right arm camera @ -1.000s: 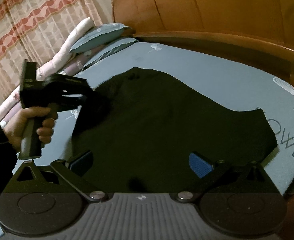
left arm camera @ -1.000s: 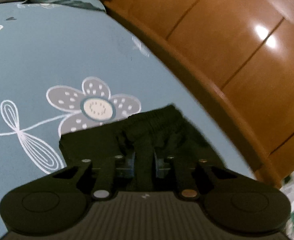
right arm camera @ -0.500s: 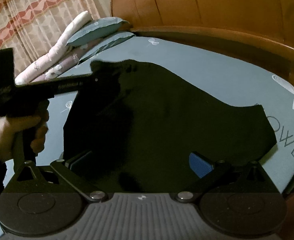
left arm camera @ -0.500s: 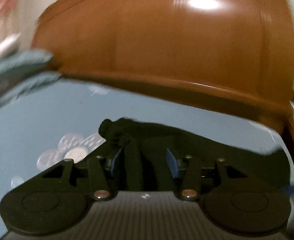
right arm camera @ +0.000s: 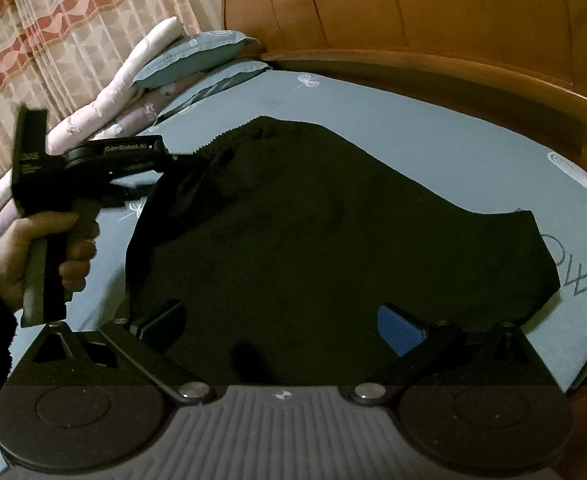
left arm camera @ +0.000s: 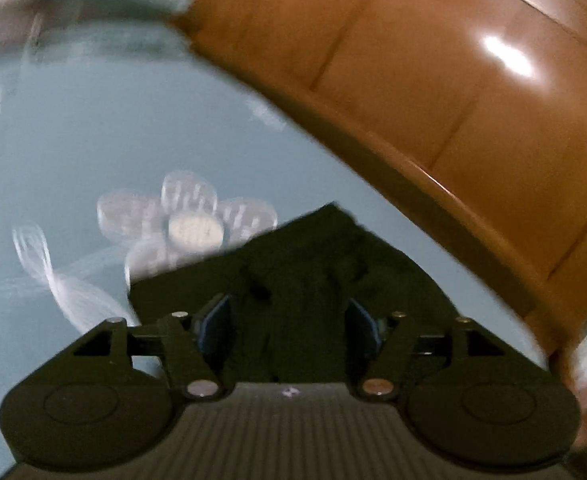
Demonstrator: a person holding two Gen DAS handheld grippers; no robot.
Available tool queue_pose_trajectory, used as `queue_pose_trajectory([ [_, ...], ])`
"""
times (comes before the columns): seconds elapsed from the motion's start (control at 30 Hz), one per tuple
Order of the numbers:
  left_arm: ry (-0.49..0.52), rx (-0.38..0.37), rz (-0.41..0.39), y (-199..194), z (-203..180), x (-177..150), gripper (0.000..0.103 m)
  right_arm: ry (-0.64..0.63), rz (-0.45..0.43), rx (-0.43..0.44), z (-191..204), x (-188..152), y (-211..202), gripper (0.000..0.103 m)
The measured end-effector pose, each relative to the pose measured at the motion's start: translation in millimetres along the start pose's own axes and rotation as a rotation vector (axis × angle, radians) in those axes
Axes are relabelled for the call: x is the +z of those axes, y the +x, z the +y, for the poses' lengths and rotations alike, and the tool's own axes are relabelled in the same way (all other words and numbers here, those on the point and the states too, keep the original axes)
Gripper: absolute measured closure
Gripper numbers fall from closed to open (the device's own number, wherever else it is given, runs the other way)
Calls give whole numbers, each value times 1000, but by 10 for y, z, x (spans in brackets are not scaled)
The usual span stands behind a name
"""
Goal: Fold clothes
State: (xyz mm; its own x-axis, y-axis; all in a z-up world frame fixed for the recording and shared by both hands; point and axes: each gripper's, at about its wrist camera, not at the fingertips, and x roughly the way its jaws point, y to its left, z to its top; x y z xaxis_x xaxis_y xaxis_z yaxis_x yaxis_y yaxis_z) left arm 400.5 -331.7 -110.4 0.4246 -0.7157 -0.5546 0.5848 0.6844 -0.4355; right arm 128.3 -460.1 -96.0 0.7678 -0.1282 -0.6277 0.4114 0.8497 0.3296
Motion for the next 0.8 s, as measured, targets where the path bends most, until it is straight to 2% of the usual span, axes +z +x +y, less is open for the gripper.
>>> queue_pose_trajectory([
  [0.13,-204,-114,54,197,329,15,35,-7,3,-2,-1,-6,4,0],
  [0.23,-268,-157,73,298,391,58,39,-8,5,-3,6,0,0,0],
  [0.27,-270,-151,80,300,374,66,46,-8,6,-3,9,4,-2,0],
  [0.3,-260,-132,79,261,358,55,62,-6,6,-3,10,6,-5,0],
  [0.37,-239,-130,42,141,336,49,69,-7,6,-1,13,8,-10,0],
  [0.47,-206,-129,2,-44,266,111,73,-6,7,2,21,13,-3,0],
  [0.63,-151,-104,-4,-225,177,249,74,-4,4,14,13,24,-20,0],
  [0.73,-166,-81,1,-156,245,295,74,-5,3,14,9,19,-24,0],
  [0.8,-180,-43,31,-5,320,267,73,-8,2,13,11,15,-30,0],
])
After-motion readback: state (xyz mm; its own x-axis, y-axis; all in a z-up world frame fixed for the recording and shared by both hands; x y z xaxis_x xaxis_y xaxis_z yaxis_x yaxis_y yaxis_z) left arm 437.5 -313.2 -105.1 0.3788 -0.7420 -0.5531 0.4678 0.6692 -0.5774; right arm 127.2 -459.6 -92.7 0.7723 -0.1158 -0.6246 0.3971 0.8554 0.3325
